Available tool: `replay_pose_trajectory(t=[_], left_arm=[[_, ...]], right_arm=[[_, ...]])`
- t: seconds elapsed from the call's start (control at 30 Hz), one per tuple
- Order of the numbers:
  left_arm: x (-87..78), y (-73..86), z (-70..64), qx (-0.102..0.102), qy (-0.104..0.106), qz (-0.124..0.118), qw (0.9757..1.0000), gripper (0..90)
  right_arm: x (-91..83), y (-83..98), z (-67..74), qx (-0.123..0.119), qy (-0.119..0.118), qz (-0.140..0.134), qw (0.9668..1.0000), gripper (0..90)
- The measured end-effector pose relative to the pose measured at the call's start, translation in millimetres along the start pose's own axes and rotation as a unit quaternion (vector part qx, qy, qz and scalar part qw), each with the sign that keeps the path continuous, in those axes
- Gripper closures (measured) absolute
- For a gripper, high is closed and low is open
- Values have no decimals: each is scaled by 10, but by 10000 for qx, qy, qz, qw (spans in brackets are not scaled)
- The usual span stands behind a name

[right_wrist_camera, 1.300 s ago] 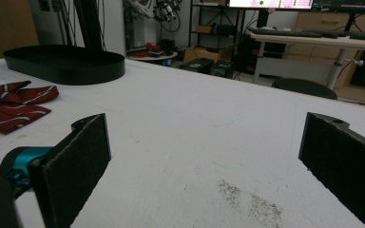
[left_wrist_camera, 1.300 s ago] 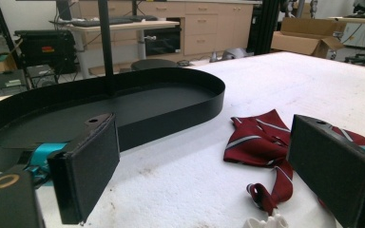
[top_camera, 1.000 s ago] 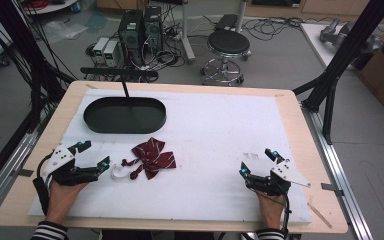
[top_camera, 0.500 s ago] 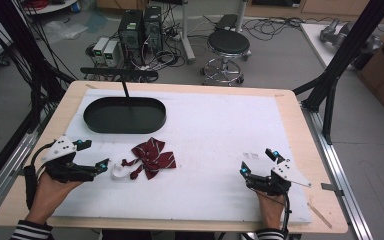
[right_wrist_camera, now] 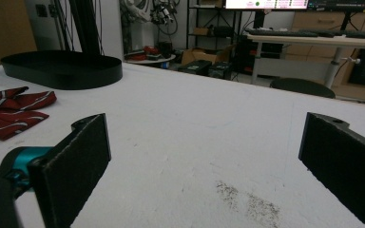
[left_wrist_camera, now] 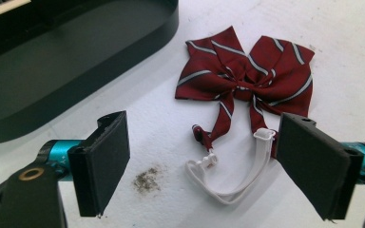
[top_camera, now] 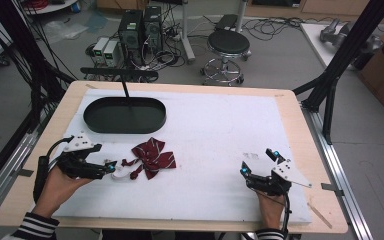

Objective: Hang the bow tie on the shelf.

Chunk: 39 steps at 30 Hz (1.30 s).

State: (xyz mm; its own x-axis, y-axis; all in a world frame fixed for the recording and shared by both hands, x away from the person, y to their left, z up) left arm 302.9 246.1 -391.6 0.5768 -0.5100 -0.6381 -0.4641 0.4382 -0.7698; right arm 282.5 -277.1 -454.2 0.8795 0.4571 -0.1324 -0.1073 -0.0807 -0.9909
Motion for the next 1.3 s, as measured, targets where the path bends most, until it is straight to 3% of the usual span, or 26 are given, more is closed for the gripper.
replay_pose_trajectory(t=[0.1,0.2,0.33,0.43,0.67,1.03,1.27,1.3], left_arm=[[29,-14,-8,-20,9,72,10000,233],[119,-31,-23,-43,77,442,9990,248],[191,-34,-18,-81,94,716,9974,279],[268,-31,-11,-46,34,1078,9942,287],[371,10,-1,-44,-101,1578,9874,316],[492,40,10,-99,-49,1993,9799,421],[558,78,21,-91,-164,2121,9771,487],[559,79,26,-126,-103,2128,9770,502]], right_arm=[[-1,1,-2,-18,6,-14,10000,22],[-1,0,-6,-39,11,-24,10000,22],[-4,1,-1,-17,8,-30,10000,22],[-5,2,-3,-14,5,-32,10000,22],[-9,1,-3,20,0,-43,10000,22],[-10,2,-3,12,2,-45,10000,22],[-10,2,-6,-3,-11,-69,10000,21],[-11,3,-7,-1,-17,-67,10000,22]])
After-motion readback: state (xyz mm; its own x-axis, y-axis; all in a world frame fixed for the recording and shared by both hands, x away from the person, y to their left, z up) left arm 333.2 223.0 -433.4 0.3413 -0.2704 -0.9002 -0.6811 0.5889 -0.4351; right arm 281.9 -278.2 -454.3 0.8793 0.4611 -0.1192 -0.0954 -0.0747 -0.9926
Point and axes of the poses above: each handheld gripper's, and its own axes: x roughly forward along the jaws, y roughly out of its underside, z roughly to its left, the point moved 2 cm from there along x, roughly forward along the jaws, and after that the axes turned 1 degree about -x, right-handed, at the moved point
